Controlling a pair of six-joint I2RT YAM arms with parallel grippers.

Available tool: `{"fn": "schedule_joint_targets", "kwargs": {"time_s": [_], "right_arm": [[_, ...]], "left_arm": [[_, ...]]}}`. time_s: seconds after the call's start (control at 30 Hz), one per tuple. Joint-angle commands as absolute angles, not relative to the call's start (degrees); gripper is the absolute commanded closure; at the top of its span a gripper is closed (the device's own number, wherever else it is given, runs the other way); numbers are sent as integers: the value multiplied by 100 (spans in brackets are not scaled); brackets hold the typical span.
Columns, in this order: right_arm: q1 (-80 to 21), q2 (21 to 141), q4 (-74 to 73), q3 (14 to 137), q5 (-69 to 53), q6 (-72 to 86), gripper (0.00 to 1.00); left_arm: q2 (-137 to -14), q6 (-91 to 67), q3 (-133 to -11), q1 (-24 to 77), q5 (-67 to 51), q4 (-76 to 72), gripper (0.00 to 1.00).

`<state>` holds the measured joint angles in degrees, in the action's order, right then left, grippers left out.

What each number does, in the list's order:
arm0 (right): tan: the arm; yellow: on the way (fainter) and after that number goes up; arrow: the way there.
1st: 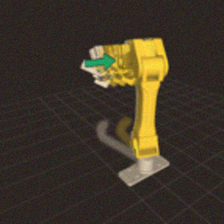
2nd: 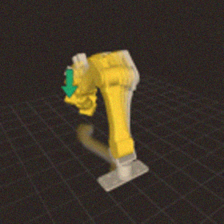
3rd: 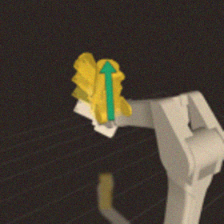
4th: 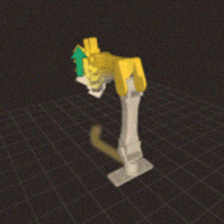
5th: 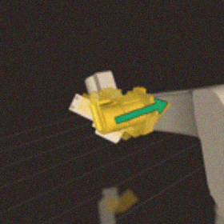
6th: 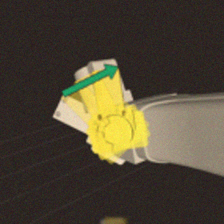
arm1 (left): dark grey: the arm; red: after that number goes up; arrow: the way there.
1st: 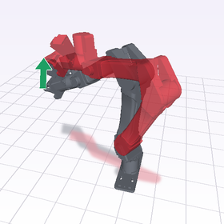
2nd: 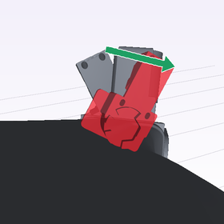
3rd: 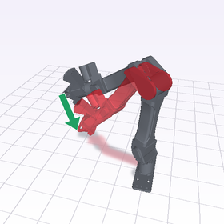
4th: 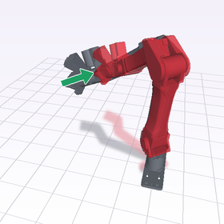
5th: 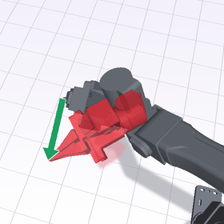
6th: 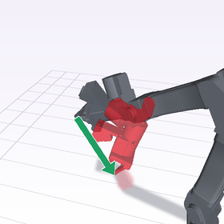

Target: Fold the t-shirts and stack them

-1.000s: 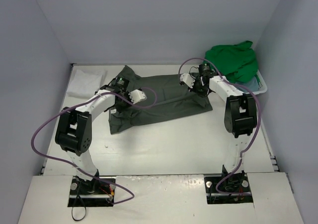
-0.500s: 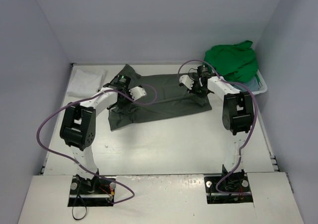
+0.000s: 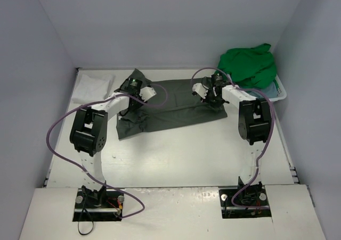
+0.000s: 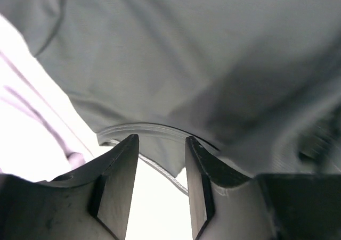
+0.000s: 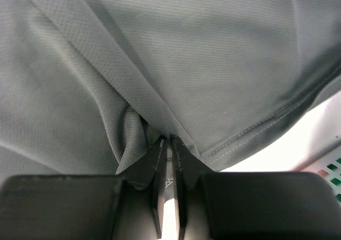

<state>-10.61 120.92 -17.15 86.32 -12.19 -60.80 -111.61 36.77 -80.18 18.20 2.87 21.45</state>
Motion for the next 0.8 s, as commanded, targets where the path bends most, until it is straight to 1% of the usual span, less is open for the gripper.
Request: {"fn": "schedule_joint_targets", "kwargs": {"time_s": [0.0,0.03,0.1,0.17,0.3,0.37,0.53,0.67,0.7,0.73,0.77], "right_arm": [[-1081,11971,-1320,8534,-950,-5802,91],[-1081,11901,-1231,8456,-880,-5662,86],[-1081,11804,-872,8350,-739,-5468,85],[-1107,11629,-320,8139,-441,-5126,80],[-1107,11225,395,7840,-158,-4598,76],[-1107,11110,448,7840,-167,-4335,75],[-1116,10653,273,7875,-228,-4070,67],[-1116,10477,202,7998,-343,-3885,66],[-1116,10485,176,8050,-386,-3815,66],[-1116,10494,150,8077,-439,-3788,69],[-1116,10546,149,8103,-483,-3745,76]], "left_arm": [[-11065,3375,-8235,1767,904,1434,65],[-11083,3349,-8201,1767,1010,1346,64],[-11109,3305,-8165,1767,1387,1100,64],[-11118,3305,-8113,1767,1729,924,64],[-11110,3235,-8182,1758,2038,790,64],[-10961,3095,-8244,1767,2013,957,64],[-10582,2787,-8209,1775,1653,1282,64],[-10547,2540,-8086,1784,1363,1371,65],[-10564,2514,-8008,1802,1310,1362,67],[-10599,2401,-7989,1802,1231,1371,76],[-10652,2339,-7981,1802,1170,1397,83]]}}
